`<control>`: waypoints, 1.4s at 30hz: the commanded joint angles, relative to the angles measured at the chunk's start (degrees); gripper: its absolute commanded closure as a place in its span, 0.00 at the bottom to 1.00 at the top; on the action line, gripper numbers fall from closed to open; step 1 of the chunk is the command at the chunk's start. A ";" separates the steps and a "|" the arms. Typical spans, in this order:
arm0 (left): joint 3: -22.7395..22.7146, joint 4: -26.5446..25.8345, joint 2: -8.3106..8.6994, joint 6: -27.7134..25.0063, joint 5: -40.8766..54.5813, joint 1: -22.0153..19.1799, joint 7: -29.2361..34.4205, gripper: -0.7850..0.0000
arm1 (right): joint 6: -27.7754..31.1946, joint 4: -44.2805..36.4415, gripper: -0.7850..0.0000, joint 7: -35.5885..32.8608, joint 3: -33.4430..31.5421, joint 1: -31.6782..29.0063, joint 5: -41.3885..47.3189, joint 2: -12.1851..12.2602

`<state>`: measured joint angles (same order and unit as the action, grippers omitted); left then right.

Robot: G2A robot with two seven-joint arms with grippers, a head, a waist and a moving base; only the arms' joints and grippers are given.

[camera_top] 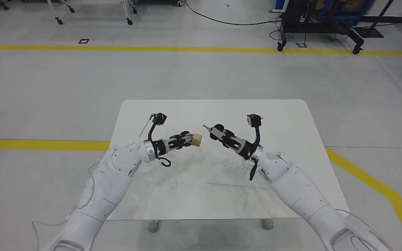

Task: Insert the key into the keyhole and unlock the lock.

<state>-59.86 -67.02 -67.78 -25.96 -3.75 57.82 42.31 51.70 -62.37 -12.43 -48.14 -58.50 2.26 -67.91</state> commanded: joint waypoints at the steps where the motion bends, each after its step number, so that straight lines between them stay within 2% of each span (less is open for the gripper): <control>1: 0.07 -0.26 -0.04 0.16 0.45 0.37 -0.35 1.00 | -0.47 1.29 1.00 1.09 0.76 0.97 0.37 -0.77; 5: 0.31 -0.99 -0.18 -1.58 6.01 1.58 2.60 1.00 | -1.03 4.68 1.00 2.44 2.45 3.70 -0.51 -2.42; 10: -1.15 1.36 -0.01 -4.76 13.27 1.28 6.81 1.00 | -1.12 8.23 1.00 5.09 4.05 5.89 -1.70 -4.38; 18: -0.51 2.99 -0.27 -4.57 16.84 0.30 9.54 1.00 | 0.64 11.55 1.00 2.62 6.55 7.19 -0.95 -6.68; 24: -0.99 7.34 -0.58 -2.59 22.29 -1.28 10.64 1.00 | 4.51 12.58 1.00 -2.40 6.60 7.14 2.66 -7.11; 27: -1.04 7.84 -0.61 -2.20 22.52 -1.49 10.62 1.00 | 5.19 12.64 1.00 -3.69 5.77 7.19 3.27 -6.97; 32: -1.04 7.84 -0.61 -2.20 22.52 -1.49 10.62 1.00 | 0.73 13.50 1.00 -1.24 4.36 8.59 -2.46 -6.84; 35: 0.26 6.51 -0.67 0.79 17.37 -0.64 7.24 1.00 | 0.73 13.50 1.00 -1.24 4.36 8.59 -2.46 -6.84; 37: 0.49 5.57 -1.07 3.65 22.37 0.49 7.28 1.00 | 0.73 13.50 1.00 -1.24 4.36 8.59 -2.46 -6.84; 42: 1.13 7.15 -1.37 10.76 24.04 -0.23 8.23 1.00 | -0.92 11.45 1.00 -1.76 3.44 6.60 -0.83 -6.50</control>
<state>-58.86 -60.30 -69.04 -16.58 19.63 57.80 50.48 51.46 -50.02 -13.75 -44.20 -51.02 0.72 -74.63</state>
